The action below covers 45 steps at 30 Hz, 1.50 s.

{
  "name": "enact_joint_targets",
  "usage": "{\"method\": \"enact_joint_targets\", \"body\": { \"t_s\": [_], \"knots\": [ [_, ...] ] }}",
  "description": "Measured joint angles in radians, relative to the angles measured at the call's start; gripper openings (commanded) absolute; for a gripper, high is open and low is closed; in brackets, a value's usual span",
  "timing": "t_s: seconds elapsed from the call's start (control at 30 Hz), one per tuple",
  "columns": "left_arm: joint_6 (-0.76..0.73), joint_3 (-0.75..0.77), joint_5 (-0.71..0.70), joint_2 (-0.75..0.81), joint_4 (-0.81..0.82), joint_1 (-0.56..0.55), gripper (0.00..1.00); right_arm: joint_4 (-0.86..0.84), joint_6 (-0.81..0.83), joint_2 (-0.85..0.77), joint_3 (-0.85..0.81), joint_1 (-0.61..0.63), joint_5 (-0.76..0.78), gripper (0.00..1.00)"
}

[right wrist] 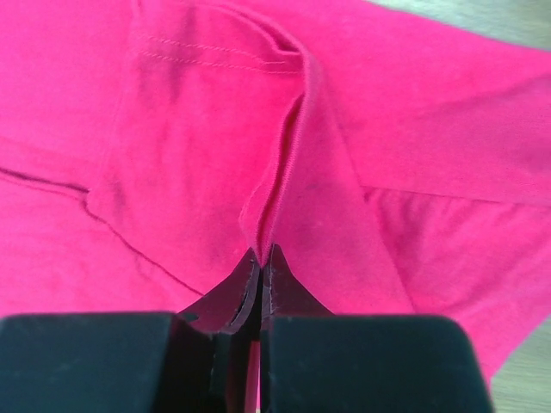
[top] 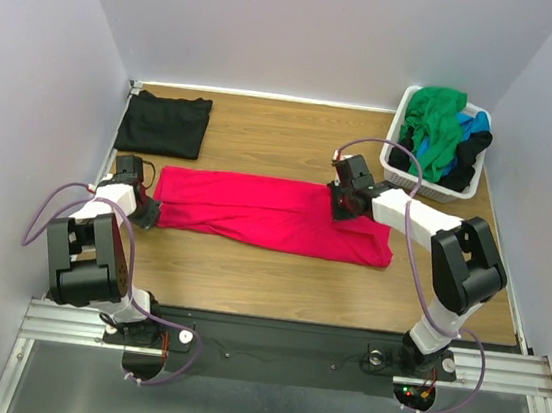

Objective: Fold and stack the t-shirts
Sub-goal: Fold the tshirt

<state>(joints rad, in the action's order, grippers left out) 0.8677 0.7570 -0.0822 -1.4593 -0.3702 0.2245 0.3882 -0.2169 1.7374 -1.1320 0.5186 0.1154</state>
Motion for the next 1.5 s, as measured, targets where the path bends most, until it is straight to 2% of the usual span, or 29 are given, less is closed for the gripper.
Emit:
{"method": "enact_joint_targets", "body": {
  "t_s": [0.53, 0.9, 1.13, 1.5],
  "knots": [
    [-0.011, 0.019, -0.017, 0.151, -0.163, 0.000, 0.00, 0.008, 0.012, -0.092, 0.000, 0.000, 0.086, 0.00],
    [-0.030, -0.005, -0.015, 0.138, -0.144, 0.000, 0.00, 0.017, 0.012, -0.095, 0.003, 0.000, 0.087, 0.00],
    [-0.036, -0.032, 0.001, 0.070, -0.109, 0.001, 0.23, 0.023, 0.015, -0.095, 0.003, 0.000, 0.087, 0.00],
    [-0.039, -0.040, 0.009, 0.071, -0.092, 0.002, 0.28, 0.023, 0.015, -0.095, 0.003, 0.000, 0.087, 0.00]
  ]
}}
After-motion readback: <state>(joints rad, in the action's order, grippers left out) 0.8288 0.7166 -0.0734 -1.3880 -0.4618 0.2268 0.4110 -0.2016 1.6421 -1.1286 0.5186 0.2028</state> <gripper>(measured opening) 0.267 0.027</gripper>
